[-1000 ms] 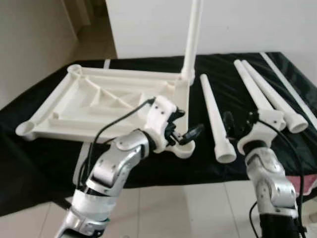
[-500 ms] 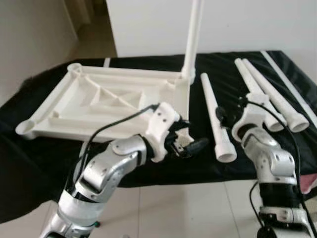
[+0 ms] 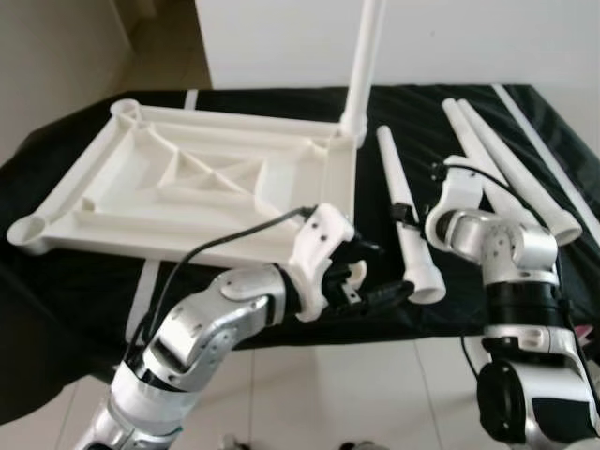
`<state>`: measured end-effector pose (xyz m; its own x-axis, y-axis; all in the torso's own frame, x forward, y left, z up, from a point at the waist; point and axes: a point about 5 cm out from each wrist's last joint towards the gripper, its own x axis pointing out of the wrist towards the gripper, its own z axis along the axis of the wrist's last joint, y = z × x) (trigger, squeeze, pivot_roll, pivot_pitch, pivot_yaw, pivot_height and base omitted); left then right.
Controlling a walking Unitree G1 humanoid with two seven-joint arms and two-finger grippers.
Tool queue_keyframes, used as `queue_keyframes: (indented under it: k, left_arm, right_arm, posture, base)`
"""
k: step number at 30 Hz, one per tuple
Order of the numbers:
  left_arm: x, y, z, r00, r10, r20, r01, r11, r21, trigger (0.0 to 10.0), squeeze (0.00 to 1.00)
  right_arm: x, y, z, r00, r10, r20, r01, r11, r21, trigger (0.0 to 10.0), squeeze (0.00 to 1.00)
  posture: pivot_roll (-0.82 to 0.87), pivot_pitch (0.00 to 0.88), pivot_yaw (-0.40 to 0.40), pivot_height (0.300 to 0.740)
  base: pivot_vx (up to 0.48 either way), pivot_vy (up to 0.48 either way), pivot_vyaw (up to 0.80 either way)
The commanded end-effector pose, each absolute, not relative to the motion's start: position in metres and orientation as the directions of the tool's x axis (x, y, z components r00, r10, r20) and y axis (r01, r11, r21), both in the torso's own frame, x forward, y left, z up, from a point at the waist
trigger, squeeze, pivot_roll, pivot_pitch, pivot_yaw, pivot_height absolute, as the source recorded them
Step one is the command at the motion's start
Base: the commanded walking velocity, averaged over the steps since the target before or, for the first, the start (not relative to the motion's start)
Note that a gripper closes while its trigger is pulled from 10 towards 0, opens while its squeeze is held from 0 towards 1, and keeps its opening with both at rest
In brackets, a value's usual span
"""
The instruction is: Building children table
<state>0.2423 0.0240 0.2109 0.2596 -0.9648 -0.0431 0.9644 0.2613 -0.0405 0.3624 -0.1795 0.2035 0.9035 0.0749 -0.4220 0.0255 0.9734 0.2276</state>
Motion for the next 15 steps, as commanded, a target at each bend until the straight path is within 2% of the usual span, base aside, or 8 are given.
queue_keyframes:
  k: [1, 8, 15]
  left_arm:
    - [0.229, 0.021, 0.211, 0.079, -0.996, -0.037, 0.995, 0.081, -0.058, 10.0, 0.0]
    - [0.229, 0.022, 0.212, 0.09, -0.995, -0.035, 0.994, 0.092, -0.059, 10.0, 0.0]
    - [0.23, 0.022, 0.215, 0.108, -0.994, -0.032, 0.992, 0.11, -0.063, 10.0, 0.0]
  right_arm:
    - [0.363, -0.175, 0.203, 0.884, 0.101, -0.457, 0.016, 0.969, 0.245, 10.0, 0.0]
    - [0.364, -0.171, 0.203, 0.861, 0.112, -0.497, -0.001, 0.976, 0.219, 10.0, 0.0]
    - [0.36, -0.172, 0.184, 0.779, 0.098, -0.619, -0.01, 0.989, 0.145, 10.0, 0.0]
  posture:
    - [-0.05, 0.151, -0.024, 0.74]
    - [-0.04, 0.152, -0.031, 0.74]
    - [-0.04, 0.148, -0.037, 0.74]
  base:
    - [0.0, 0.0, 0.0]
    - [0.0, 0.0, 0.0]
    - [0.0, 0.0, 0.0]
